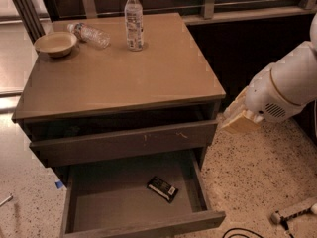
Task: Pick rxbar chocolate from middle drawer and place on counter
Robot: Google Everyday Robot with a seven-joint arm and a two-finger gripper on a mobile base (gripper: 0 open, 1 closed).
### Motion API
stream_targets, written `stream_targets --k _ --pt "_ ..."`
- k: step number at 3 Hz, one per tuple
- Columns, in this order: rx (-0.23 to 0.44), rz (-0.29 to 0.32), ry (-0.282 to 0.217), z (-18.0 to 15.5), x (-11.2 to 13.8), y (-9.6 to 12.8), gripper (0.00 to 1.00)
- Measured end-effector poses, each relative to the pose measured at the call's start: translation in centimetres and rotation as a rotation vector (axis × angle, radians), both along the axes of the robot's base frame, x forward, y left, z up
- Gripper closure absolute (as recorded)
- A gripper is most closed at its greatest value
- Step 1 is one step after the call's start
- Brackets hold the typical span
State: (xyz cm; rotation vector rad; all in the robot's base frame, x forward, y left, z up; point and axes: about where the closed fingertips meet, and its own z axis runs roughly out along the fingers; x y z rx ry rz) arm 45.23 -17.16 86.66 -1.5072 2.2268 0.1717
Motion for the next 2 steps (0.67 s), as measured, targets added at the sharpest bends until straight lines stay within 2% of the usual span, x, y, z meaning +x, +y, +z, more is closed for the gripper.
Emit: stream_targets --k 1,2 --pt "0.022 -0.019 -0.046 0.38 1.13 0.43 0.86" --pt "0.02 -0.018 -0.046 0.43 1.09 0.4 1.0"
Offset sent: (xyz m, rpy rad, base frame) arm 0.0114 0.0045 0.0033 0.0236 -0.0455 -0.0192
